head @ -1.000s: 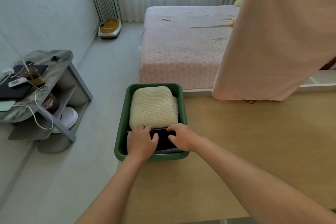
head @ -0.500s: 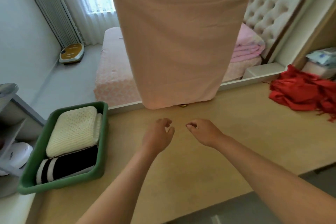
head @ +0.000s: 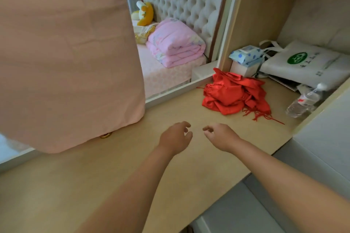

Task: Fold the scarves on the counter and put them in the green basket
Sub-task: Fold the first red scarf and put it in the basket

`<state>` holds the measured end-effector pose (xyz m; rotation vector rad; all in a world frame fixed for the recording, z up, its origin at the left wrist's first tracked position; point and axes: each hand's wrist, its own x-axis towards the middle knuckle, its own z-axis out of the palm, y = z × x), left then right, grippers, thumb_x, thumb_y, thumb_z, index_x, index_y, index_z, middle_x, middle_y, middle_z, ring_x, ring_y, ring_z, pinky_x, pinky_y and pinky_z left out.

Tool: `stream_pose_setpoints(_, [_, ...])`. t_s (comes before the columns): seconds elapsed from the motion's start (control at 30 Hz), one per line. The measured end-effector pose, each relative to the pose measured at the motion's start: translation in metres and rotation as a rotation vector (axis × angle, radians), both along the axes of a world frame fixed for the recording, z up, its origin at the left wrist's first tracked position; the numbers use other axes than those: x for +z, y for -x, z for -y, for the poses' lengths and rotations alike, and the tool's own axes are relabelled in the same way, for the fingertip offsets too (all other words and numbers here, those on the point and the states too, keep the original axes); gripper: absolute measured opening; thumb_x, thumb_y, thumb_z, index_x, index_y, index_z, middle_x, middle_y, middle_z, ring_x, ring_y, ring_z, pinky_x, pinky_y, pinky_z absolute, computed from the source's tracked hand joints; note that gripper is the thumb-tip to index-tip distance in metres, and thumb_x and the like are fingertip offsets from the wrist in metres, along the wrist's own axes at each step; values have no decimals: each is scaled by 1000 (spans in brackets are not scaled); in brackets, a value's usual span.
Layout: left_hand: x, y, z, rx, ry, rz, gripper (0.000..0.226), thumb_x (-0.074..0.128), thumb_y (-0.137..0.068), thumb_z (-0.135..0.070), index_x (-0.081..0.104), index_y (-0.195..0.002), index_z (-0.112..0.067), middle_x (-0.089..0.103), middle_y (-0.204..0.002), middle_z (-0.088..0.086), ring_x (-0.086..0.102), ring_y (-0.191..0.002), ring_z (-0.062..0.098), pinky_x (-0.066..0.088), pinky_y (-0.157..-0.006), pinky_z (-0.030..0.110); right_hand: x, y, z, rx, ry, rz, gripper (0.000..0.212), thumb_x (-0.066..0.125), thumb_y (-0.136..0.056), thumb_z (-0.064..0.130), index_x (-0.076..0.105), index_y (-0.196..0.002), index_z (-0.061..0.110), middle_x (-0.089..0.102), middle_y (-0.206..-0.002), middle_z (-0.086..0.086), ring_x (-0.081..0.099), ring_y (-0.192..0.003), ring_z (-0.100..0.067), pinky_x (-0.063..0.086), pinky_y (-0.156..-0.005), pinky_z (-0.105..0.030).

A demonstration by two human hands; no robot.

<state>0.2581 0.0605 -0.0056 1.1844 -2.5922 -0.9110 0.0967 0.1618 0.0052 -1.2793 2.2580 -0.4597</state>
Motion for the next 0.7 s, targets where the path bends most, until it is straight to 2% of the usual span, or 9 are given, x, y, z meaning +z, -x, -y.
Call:
stream_pose_setpoints(0.27, [-37,172,55,-74,-60,30,35,51,-93,-36,56,-127,-29,62,-120,-11,59,-109,17,47,-87,29,-28,161,33,-100,-24,-44,31,55,-95,26,64,-125,22,62,-127,1,60,-114,-18,46,-98,-30])
stream_pose_setpoints(0.33, [-42,207,68,-103,-62,46,33,52,-94,-33,58,-125,-25,63,-121,-6,59,-111,21,47,-88,30,-36,198,45,-116,-31,-82,31,58,-94,24,64,-125,22,58,-130,-3,57,-118,-20,42,-101,-29])
stream_pose_setpoints(0.47, [-50,271,94,-147,-17,75,26,50,-92,-27,58,-115,-18,62,-116,8,57,-110,31,43,-82,32,-50,266,73,-137,9,-119,35,61,-91,16,62,-126,16,54,-132,-9,52,-124,-26,37,-107,-32])
stream_pose_setpoints(0.57, [-59,315,111,-113,-43,97,41,50,-91,-26,51,-131,-18,55,-126,10,52,-118,33,46,-91,38,-61,311,95,-135,16,-143,41,60,-90,14,59,-131,16,46,-141,-9,45,-131,-28,35,-112,-36])
stream_pose_setpoints(0.7, [-71,364,128,-96,-8,105,59,50,-90,-22,35,-147,-22,42,-142,9,41,-130,34,44,-101,47,-76,360,119,-143,32,-227,51,59,-91,17,49,-141,19,27,-157,-10,33,-140,-33,32,-115,-42])
